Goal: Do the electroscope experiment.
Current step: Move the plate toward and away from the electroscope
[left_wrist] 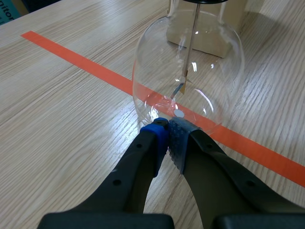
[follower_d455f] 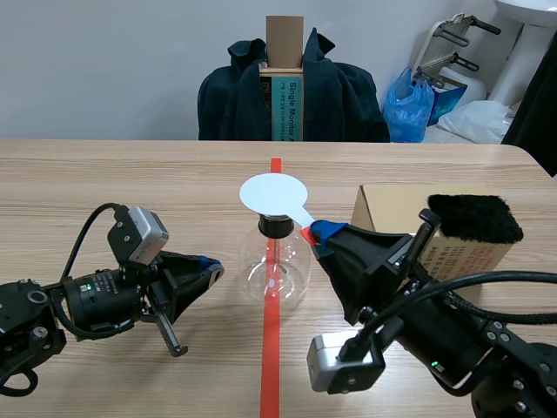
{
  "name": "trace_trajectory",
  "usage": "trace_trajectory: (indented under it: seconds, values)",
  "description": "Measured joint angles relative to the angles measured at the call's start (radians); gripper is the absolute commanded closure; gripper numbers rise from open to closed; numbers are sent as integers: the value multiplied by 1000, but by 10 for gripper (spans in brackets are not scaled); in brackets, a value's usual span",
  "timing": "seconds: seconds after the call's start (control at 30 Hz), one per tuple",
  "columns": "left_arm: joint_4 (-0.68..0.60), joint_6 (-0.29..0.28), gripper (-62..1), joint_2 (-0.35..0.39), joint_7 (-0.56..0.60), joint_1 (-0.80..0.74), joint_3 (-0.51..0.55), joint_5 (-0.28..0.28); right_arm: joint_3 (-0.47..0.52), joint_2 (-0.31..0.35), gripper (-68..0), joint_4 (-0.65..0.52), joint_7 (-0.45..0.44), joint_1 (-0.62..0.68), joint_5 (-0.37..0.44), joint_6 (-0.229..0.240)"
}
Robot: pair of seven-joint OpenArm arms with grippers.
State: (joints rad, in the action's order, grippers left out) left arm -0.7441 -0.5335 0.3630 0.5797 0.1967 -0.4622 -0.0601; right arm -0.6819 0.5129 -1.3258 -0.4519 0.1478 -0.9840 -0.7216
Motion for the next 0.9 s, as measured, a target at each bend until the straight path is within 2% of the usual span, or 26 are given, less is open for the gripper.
trace_trajectory:
  seconds: [0.17,0.53,0.77,0.9]
  values:
    - [0,0,-30,0,0,0,0,0,0,0,-8,0,55,0,0,0]
    - [0,0,-30,0,0,0,0,0,1,0,-8,0,325,0,5,0]
    - [0,0,-30,0,0,0,0,0,72,0,-8,-3,392,0,4,0]
    - [0,0,-30,0,0,0,0,0,147,27,-8,-78,410,13,24,0]
